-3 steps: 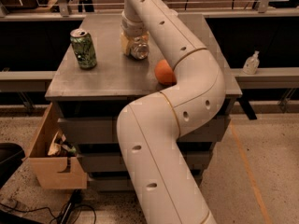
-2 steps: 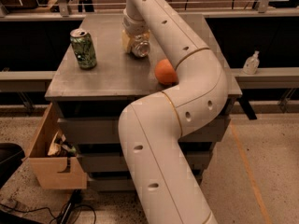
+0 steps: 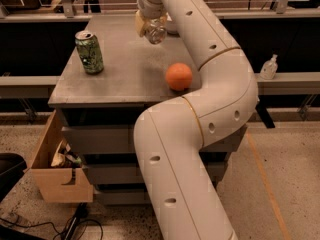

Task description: Place 7up can upright

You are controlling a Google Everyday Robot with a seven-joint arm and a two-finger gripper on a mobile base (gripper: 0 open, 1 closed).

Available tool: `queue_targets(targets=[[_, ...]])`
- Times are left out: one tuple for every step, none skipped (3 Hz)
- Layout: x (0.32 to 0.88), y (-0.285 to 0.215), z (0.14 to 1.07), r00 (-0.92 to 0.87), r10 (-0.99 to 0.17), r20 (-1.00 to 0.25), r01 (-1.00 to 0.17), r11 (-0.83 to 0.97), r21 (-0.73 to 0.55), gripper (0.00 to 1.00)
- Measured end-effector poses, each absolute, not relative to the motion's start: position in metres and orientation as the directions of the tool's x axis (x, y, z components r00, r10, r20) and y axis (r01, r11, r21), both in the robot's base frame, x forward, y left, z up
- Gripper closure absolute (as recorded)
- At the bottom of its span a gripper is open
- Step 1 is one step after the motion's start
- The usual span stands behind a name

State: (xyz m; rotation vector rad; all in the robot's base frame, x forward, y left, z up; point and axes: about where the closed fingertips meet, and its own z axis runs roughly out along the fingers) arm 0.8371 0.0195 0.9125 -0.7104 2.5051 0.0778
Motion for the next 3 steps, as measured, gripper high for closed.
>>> queue_targets(targets=[[0.825, -0.004, 0.94, -0.699, -0.44, -0.564, -0.471, 0.876, -0.099, 1.0], [0.825, 0.007, 0.957, -0.651, -0.442, -0.618, -0.483, 0.868, -0.112, 1.0], [0.825, 0.007, 0.957, -0.651, -0.442, -0.618, -0.483, 0.868, -0.112, 1.0]])
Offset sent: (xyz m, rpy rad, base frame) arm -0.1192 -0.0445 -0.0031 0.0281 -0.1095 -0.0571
